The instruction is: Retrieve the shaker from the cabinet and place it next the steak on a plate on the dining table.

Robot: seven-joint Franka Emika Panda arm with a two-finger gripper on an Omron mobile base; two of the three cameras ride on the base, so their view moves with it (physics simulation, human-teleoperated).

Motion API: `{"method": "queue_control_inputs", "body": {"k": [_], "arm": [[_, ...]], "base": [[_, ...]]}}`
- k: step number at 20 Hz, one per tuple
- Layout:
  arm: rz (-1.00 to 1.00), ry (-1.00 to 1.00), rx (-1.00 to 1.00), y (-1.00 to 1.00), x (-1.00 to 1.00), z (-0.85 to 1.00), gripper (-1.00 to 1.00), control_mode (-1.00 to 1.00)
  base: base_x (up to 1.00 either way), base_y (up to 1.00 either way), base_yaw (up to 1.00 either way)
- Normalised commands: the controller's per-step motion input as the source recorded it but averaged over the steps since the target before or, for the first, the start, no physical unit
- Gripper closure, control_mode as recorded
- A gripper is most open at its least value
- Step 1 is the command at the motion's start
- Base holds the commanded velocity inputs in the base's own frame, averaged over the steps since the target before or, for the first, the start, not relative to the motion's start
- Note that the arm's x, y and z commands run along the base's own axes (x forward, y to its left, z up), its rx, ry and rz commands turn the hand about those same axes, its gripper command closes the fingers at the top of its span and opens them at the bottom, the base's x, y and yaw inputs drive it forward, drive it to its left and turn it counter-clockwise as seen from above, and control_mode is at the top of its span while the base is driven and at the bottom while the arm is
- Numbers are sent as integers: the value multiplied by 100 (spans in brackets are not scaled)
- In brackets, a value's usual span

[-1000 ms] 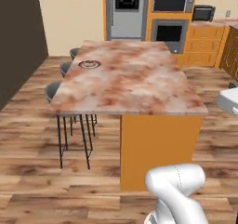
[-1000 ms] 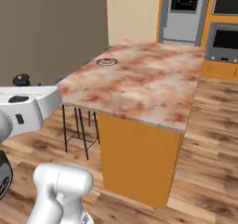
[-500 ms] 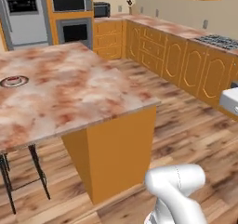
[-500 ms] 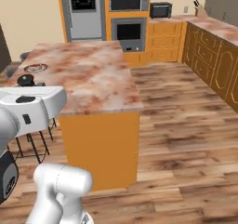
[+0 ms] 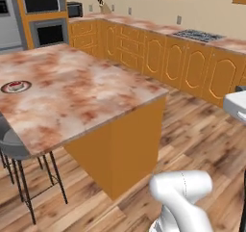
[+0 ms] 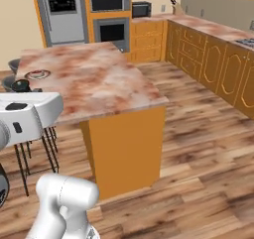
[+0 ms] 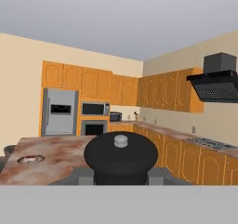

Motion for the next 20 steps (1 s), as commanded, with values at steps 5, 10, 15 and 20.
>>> {"method": "queue_control_inputs", "body": {"k": [5, 10, 15, 20], "arm": [[0, 0, 0, 0, 0, 0, 100, 100], [0, 0, 0, 0, 0, 0, 100, 100], [0, 0, 0, 0, 0, 0, 100, 100], [0, 0, 0, 0, 0, 0, 100, 100]], "base": [[-21, 100, -33], [-10, 100, -27], [-11, 100, -12], [-5, 100, -14]]}}
